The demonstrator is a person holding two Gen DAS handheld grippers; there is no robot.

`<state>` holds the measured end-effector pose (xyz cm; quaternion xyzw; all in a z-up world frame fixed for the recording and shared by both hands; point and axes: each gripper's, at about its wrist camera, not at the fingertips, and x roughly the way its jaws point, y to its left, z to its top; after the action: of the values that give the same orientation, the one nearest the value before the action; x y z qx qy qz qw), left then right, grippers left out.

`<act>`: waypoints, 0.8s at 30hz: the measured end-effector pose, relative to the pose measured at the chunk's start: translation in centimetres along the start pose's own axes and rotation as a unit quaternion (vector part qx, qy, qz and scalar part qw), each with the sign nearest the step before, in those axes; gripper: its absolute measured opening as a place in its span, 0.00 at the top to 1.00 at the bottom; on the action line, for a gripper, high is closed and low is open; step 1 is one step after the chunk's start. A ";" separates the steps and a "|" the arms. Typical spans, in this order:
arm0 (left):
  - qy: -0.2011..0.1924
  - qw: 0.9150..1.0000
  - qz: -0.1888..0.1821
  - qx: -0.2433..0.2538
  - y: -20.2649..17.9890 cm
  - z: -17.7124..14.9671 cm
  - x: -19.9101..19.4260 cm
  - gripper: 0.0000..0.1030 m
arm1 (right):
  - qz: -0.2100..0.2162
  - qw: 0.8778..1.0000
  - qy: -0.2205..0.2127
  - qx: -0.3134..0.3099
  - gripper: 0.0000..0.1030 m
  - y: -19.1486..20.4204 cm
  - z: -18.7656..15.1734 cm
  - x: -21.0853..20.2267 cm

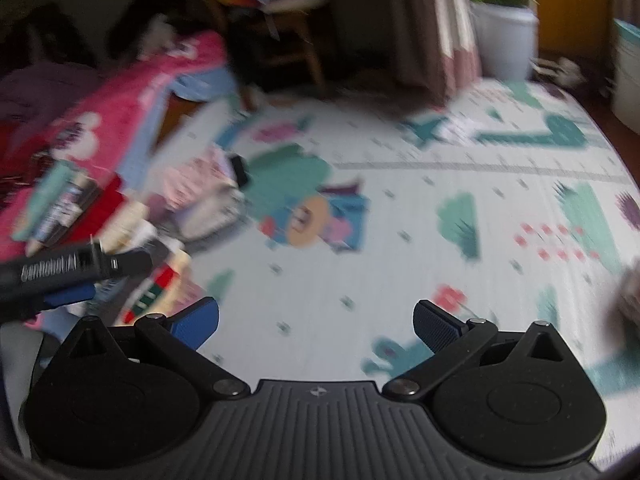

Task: Fold clothes
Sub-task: 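Reach the left gripper to the bed pile and grasp the mint-green sweatshirt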

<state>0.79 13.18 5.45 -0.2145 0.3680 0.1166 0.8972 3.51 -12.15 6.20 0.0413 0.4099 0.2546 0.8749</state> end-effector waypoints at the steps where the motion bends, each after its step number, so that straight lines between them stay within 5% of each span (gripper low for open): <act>1: -0.011 1.000 0.001 -0.026 1.2 1.1 -0.3 0.01 | 0.010 1.000 -0.006 -0.009 0.00 0.5 0.6 0.0; 6: -0.085 0.990 0.039 -0.105 6.8 6.2 -2.6 0.01 | 0.068 0.997 -0.037 -0.021 0.00 2.5 3.4 -0.5; 14: -0.146 0.975 0.113 -0.126 15.1 11.7 -4.8 0.03 | 0.120 0.984 -0.093 -0.088 0.00 3.5 6.8 -0.2; 19: -0.182 0.955 0.163 -0.169 22.4 14.0 -4.6 0.28 | 0.098 0.987 -0.079 -0.100 0.00 2.0 8.3 1.3; 21: -0.180 0.949 0.184 -0.182 25.1 14.6 -3.7 0.45 | 0.094 0.989 -0.066 -0.097 0.00 1.1 8.5 1.7; 24: -0.164 0.948 0.177 -0.210 28.3 14.7 -2.4 0.51 | 0.088 0.991 -0.061 -0.082 0.00 -0.1 8.4 2.2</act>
<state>-2.29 44.94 8.02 -0.3070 0.2147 0.3816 0.8450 10.89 -10.04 10.20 0.0205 0.3286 0.3605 0.8727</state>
